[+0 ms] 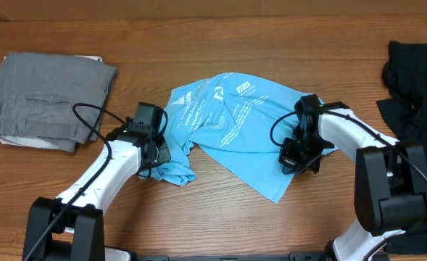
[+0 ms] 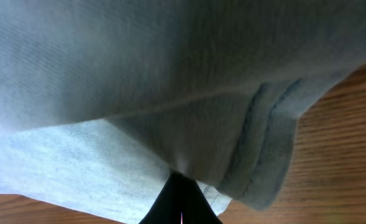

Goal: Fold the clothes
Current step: 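Move the right gripper down and grasp the T-shirt's right edge, then lift the T-shirt with both grippers and stretch it left-right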

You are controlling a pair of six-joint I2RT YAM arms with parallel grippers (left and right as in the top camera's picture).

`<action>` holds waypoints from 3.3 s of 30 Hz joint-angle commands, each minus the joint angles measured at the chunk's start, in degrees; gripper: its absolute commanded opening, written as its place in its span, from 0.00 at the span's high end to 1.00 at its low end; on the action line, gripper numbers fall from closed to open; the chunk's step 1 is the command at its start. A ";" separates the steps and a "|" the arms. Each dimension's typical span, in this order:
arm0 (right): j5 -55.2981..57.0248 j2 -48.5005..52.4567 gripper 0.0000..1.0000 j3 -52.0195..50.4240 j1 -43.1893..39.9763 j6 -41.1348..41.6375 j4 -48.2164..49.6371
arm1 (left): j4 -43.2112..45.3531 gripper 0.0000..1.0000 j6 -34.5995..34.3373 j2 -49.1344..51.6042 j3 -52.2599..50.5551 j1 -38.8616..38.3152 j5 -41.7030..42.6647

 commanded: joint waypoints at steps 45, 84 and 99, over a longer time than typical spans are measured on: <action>19.06 0.61 0.92 -4.50 -0.37 12.15 -10.73 | -0.39 0.96 3.06 -0.66 -0.24 0.20 0.96; 17.68 4.37 0.96 -4.07 -12.35 9.64 17.88 | 25.77 0.96 6.08 18.16 -0.15 3.10 3.08; 10.82 23.04 0.96 12.85 -10.97 4.09 22.10 | 27.21 0.96 6.08 18.16 -0.17 3.13 3.02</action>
